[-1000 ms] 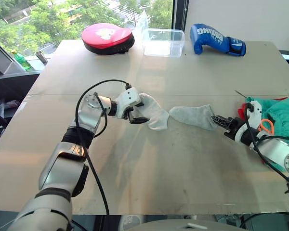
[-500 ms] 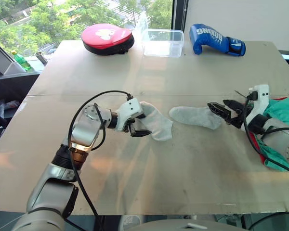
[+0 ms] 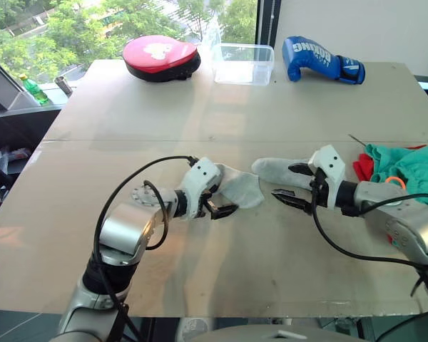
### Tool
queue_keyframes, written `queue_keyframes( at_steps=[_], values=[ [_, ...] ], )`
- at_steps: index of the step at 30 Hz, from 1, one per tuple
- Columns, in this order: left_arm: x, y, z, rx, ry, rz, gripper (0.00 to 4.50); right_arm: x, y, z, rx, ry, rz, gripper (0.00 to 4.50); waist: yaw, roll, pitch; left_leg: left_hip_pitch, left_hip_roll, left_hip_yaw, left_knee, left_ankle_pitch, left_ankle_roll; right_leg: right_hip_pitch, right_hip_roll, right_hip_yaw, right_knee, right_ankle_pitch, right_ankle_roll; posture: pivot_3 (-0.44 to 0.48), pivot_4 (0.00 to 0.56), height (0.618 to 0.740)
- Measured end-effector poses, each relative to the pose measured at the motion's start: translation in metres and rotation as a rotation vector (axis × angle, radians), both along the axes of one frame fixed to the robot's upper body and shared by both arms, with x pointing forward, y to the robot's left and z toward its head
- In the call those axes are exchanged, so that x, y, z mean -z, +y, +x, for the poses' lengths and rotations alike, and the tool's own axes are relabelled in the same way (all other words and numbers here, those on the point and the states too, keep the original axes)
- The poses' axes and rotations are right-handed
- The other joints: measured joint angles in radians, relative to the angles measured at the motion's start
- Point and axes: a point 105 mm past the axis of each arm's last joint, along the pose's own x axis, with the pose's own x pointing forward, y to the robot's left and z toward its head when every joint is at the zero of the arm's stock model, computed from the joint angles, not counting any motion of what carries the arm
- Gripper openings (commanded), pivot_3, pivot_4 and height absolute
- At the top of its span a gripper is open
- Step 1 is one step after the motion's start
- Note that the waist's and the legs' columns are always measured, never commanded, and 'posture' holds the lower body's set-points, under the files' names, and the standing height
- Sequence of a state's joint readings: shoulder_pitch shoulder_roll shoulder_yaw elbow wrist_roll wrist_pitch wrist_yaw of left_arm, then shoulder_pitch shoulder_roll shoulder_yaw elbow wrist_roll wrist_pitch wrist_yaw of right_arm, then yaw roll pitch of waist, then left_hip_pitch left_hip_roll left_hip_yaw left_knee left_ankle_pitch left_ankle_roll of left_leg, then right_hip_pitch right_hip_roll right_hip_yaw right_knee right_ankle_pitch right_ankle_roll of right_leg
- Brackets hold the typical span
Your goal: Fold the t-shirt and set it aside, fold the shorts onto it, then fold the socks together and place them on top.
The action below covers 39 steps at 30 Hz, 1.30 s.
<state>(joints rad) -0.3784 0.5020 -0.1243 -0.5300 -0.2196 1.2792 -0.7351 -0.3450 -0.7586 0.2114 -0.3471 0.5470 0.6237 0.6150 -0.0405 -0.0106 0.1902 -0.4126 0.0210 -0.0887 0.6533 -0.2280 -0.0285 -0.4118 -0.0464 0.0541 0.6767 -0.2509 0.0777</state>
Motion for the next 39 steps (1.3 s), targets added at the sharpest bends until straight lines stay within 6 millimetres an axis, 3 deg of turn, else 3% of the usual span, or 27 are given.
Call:
queue_keyframes(
  at_steps=[6,13,20,23,31,39],
  values=[
    [-0.004,0.010,-0.005,-0.032,0.046,-0.011,4.34,0.007,-0.006,0.006,-0.019,-0.022,-0.056,4.46,-0.002,0.000,0.000,0.000,0.000,0.000,0.000,0.000,0.000,0.000,0.000,0.000,0.000,0.000,0.000,0.000,0.150,0.731],
    [-0.031,0.009,-0.025,0.060,0.126,-0.128,4.34,0.012,-0.005,0.009,-0.037,-0.048,-0.092,4.46,0.000,0.000,0.000,0.000,0.000,0.000,0.000,0.000,0.000,0.000,0.000,0.000,0.000,0.000,0.000,0.000,0.150,0.731],
    [-0.037,0.029,-0.017,0.014,0.127,-0.114,4.34,0.019,-0.016,0.016,-0.013,-0.070,-0.162,4.46,0.000,-0.001,0.000,0.000,0.000,0.000,0.000,0.000,0.000,0.000,0.000,0.000,0.000,0.000,0.000,0.000,0.150,0.731],
    [-0.048,0.031,-0.007,0.027,0.047,-0.133,4.34,0.028,-0.025,0.020,0.015,-0.036,-0.188,3.76,0.002,-0.001,0.000,-0.001,0.000,0.000,0.000,0.000,0.000,0.000,0.000,0.000,0.000,0.000,0.000,0.000,0.150,0.731],
    [-0.058,0.025,0.006,0.101,-0.044,-0.175,4.34,0.026,-0.029,0.044,0.067,-0.031,-0.199,0.02,-0.002,0.000,0.001,0.000,0.000,0.000,0.000,0.000,0.000,0.000,0.000,0.000,0.000,0.000,0.000,0.000,0.150,0.731],
    [-0.058,0.034,0.021,0.056,-0.064,-0.201,4.34,0.000,-0.011,0.047,0.037,-0.056,-0.117,0.02,-0.001,0.000,0.001,-0.001,0.000,0.000,0.000,0.000,0.000,-0.001,0.000,-0.001,0.000,0.000,0.000,0.000,0.150,0.731]
  ],
)
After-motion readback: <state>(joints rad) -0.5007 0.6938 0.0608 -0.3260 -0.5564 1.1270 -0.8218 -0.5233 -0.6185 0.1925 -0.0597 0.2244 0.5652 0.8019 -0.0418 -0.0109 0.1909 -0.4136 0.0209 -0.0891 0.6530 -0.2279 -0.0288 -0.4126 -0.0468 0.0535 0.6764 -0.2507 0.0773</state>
